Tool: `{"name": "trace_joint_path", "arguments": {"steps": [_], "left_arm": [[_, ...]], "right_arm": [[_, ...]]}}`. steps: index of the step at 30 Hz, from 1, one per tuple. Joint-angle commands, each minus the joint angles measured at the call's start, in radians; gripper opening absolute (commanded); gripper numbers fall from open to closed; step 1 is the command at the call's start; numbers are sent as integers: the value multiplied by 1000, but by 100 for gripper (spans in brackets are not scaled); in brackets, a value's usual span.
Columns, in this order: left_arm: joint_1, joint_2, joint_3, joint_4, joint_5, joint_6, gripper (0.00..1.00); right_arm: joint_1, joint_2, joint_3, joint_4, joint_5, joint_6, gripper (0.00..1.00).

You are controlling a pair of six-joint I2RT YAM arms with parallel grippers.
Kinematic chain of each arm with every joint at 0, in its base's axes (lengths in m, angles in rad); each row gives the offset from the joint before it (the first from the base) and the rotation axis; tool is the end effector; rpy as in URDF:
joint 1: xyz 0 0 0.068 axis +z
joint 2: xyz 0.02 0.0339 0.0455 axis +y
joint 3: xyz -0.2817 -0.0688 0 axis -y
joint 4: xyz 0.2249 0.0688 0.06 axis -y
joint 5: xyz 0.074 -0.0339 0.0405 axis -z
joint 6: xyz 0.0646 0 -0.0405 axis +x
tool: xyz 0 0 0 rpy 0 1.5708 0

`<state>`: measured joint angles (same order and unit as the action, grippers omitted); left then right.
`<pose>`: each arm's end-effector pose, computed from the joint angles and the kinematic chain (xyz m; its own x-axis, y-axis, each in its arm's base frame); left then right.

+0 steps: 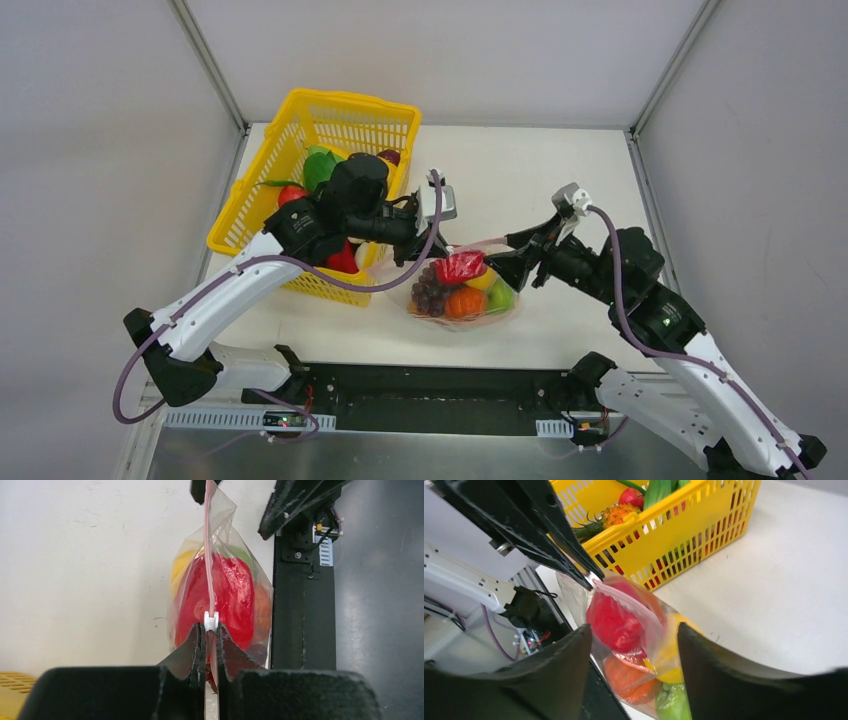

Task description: Place the food in the zip-top bag and seal the zipper

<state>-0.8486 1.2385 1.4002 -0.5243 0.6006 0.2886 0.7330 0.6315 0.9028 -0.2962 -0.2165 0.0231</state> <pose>0.1441 -0.2188 0.4301 0.0508 0.2975 -0.9534 0.9950 0.0670 0.0739 0.0875 0.0975 0.3945 -0.0373 -0.0032 -0.9993 -0.8124 0.5824 0.0284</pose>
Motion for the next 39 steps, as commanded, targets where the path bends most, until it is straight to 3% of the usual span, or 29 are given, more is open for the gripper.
{"name": "trace_joint_path", "arguments": {"steps": [1,3,8,12,15,22,25,27,39], "left_arm": [[0,38,90,-8,74,-21,0],[-4,65,113,-17,85,-16,0],[-15,88,150,-19,120,-14,0],[-15,89,166,-20,118,-10,0],[-16,95,173,-28,131,-8,0],[-17,83,155,-8,126,-18,0],[-16,71,142,-1,120,-18,0],[-16,67,139,-7,110,-13,0],[19,-104,-76,-30,-72,-4,0]], "right_arm": [[-3,79,126,-21,-93,-70,74],[-3,109,147,-37,-110,-108,82],[-2,148,173,-45,-105,-208,88],[-3,203,231,-136,-203,-286,86],[-2,235,254,-157,-230,-295,71],[-3,267,249,-148,-271,-287,45],[-2,250,229,-125,-255,-278,11],[-3,225,206,-91,-227,-258,0],[-2,54,83,42,110,-130,0]]}}
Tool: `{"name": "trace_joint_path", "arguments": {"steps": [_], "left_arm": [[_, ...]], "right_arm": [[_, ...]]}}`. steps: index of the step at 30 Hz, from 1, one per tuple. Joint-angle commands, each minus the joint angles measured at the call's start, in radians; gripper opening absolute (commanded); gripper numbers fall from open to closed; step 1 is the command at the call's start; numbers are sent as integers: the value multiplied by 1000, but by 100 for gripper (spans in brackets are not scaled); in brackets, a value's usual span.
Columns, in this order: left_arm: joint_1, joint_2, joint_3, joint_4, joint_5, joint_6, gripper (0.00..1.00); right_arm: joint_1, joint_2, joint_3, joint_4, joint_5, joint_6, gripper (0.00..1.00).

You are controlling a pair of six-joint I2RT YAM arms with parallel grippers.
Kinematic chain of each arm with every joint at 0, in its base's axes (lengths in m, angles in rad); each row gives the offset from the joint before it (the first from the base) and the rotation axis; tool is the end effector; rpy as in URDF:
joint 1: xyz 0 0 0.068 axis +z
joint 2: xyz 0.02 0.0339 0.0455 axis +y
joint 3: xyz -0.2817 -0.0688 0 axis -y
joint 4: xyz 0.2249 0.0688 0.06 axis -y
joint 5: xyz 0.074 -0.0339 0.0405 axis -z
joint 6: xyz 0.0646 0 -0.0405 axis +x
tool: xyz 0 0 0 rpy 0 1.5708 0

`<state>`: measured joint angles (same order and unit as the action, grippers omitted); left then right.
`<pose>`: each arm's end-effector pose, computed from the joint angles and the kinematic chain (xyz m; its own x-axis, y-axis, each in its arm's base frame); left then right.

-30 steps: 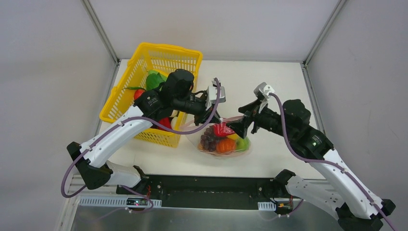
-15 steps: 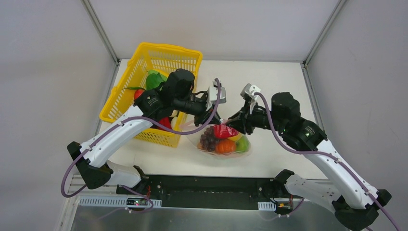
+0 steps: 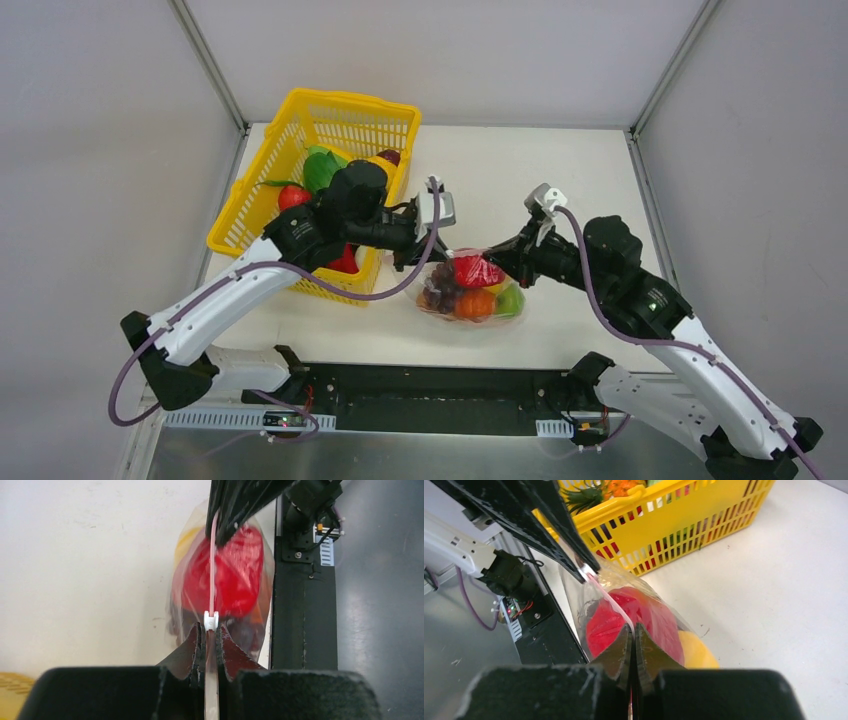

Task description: Place the food in the zip-top bag and seal the zipper

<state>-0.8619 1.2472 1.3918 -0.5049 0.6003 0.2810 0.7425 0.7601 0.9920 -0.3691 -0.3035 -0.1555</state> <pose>0.1438 -0.2237 0.4275 0.0486 0.2948 -0.9543 0.9961 0.0564 0.0682 0.1014 0.1192 0.3991 0.0342 -0.1693 -0.9850 -0.8685 0.4825 -0.1130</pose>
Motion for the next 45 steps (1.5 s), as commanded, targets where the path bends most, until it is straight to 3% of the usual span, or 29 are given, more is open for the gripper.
{"name": "trace_joint_path", "arguments": {"steps": [1,9,19,20,22,23,24,25,26,32,35,39,45], "left_arm": [[42,-134,-93,-46,-82,-1,0],[122,-267,-224,-64,-137,-11,0],[135,-298,-273,44,-239,-108,1],[135,-300,-274,59,-265,-126,11],[135,-310,-285,117,-292,-186,48],[135,-317,-294,158,-282,-219,60],[135,-325,-303,203,-274,-245,83],[135,-334,-310,236,-279,-271,95],[135,-341,-313,262,-292,-310,98],[135,-397,-289,254,-345,-414,99],[135,-455,-319,234,-416,-435,99],[135,-548,-386,246,-545,-469,99],[135,-642,-449,257,-716,-528,99]], "right_arm": [[-12,-86,-14,123,215,57,0],[-12,-133,-30,155,321,111,0],[-12,-97,-13,194,423,129,0],[-12,-84,-3,200,438,123,0],[-12,-43,31,205,464,103,0],[-12,-14,56,202,482,93,0],[-13,23,91,191,510,77,0],[-14,62,130,184,545,61,0],[-19,101,164,182,579,38,0],[-137,339,447,149,608,-78,0],[-167,401,509,143,611,-140,0],[-166,425,472,46,401,-196,0],[-41,408,253,-25,128,-49,6]]}}
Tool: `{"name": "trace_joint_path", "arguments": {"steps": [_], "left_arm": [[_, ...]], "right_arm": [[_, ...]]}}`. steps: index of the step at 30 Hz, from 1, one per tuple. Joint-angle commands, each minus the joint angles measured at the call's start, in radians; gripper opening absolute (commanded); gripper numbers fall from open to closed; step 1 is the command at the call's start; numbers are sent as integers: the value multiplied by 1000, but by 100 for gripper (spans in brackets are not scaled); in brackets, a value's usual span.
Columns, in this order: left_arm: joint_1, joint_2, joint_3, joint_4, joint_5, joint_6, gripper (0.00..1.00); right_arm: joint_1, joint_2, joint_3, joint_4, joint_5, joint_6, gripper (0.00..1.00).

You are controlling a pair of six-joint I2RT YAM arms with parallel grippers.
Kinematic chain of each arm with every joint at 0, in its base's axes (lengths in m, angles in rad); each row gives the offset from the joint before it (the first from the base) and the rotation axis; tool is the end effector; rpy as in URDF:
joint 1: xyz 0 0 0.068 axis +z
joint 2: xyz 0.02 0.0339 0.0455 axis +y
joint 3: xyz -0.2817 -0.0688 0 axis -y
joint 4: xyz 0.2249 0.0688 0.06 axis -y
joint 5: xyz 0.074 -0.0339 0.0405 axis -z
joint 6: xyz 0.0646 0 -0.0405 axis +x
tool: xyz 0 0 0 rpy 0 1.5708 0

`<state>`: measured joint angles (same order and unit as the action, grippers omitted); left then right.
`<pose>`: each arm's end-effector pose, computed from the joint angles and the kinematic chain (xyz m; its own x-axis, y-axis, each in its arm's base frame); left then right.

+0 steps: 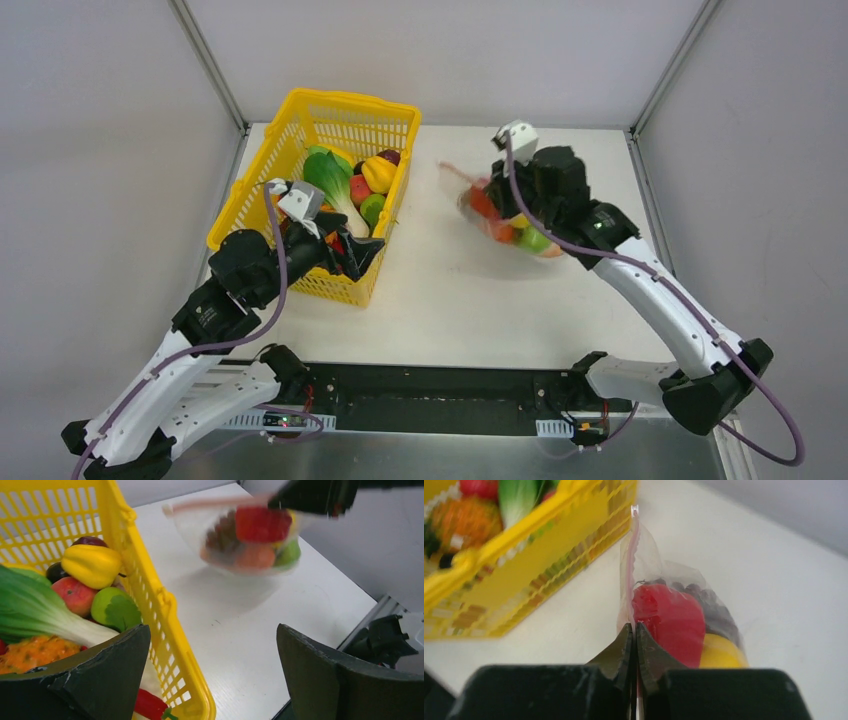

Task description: Place the food in the zip-top bag and seal the zipper

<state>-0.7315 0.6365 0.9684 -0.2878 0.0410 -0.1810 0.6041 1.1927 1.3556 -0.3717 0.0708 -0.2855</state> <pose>0.0912 -0.0854 0.4171 -0.0934 -0.1579 -0.9830 0.6924 0.6992 -0.1781 0.2196 0.1460 0.4423 -0.0202 -0.3553 -0.9345 -0.5371 0.7923 -0.2896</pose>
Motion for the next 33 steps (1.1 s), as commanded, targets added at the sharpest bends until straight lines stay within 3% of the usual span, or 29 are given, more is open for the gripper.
{"name": "trace_joint_path", "arguments": {"steps": [1,5,7,9,12,16,20,23,33], "left_arm": [[4,-35,-22,25,-177,-71,99],[4,-31,16,-56,-221,-96,99],[4,-27,35,-88,-243,-124,99],[4,-22,50,-103,-236,-129,99],[5,-6,85,-147,-245,-138,99],[4,-4,107,-189,-299,-152,99],[4,-11,102,-223,-425,-206,99],[5,-4,101,-278,-568,-277,99],[4,11,131,-443,-783,-310,99]], "right_arm": [[118,-31,-157,-9,-266,107,8],[144,-57,-295,5,-395,199,17],[145,-82,-309,-1,-454,228,33],[145,-124,-309,17,-503,261,55],[145,-224,-330,84,-542,298,68],[145,-325,-387,177,-331,387,78],[141,-377,-431,162,185,528,90],[105,-410,-472,125,451,612,96],[-25,-413,-500,35,419,671,100]]}}
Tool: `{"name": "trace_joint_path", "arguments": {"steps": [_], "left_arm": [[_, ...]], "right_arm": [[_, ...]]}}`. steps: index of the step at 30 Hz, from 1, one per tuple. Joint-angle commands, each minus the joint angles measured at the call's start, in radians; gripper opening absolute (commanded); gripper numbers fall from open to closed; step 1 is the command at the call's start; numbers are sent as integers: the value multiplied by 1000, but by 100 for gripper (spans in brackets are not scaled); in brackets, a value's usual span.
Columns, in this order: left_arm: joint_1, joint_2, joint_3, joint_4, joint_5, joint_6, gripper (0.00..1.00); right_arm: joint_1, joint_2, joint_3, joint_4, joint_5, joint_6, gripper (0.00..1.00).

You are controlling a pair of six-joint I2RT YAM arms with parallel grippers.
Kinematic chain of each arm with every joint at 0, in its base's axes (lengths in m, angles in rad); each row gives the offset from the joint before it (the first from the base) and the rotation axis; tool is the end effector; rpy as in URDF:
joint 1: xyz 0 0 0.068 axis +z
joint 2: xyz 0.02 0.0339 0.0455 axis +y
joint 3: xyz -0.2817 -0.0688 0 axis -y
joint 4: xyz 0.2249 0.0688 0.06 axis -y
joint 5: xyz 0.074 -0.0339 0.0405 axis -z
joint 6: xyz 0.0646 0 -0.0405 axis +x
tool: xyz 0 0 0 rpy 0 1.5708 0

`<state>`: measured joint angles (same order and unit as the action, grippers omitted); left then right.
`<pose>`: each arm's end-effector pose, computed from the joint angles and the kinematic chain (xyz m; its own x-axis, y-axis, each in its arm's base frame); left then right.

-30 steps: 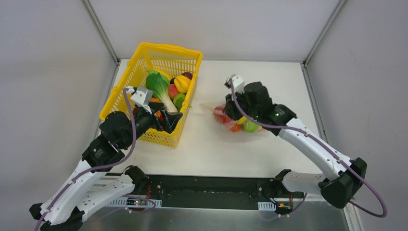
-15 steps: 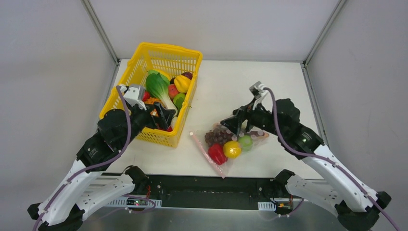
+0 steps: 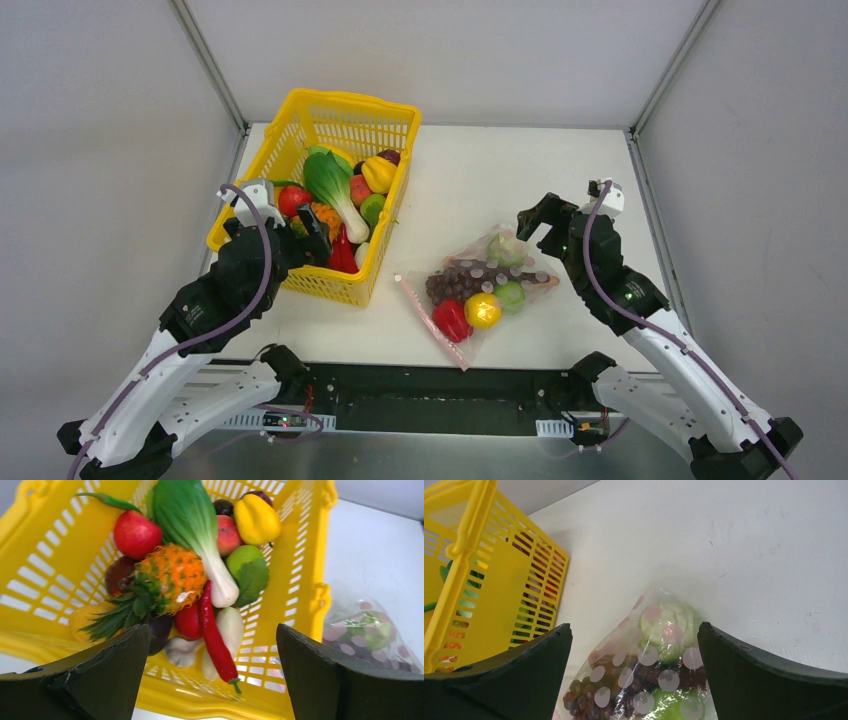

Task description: Place the food in the zip-top bag and seal the zipper

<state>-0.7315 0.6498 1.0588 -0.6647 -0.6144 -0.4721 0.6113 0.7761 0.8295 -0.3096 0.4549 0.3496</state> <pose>0.0999 -0.0397 0.3964 -0.2271 -0.2955 -0.9280 0.0309 0.9502 -0.3101 0.1539 0.0732 0.3493 -0.2523 0.1989 -0.9470 -0.0863 0.9701 0.2267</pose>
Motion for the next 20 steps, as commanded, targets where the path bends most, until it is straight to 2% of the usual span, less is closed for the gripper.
{"name": "trace_joint_path", "arguments": {"steps": [1,9,20], "left_arm": [[4,-8,38,-67,-134,-7,99],[4,-35,31,-68,-157,56,99],[4,-27,32,-59,-163,59,99]], "right_arm": [[-40,11,30,-34,18,33,100],[-65,29,33,-30,-82,37,100],[-68,32,28,-22,-77,29,100]]}}
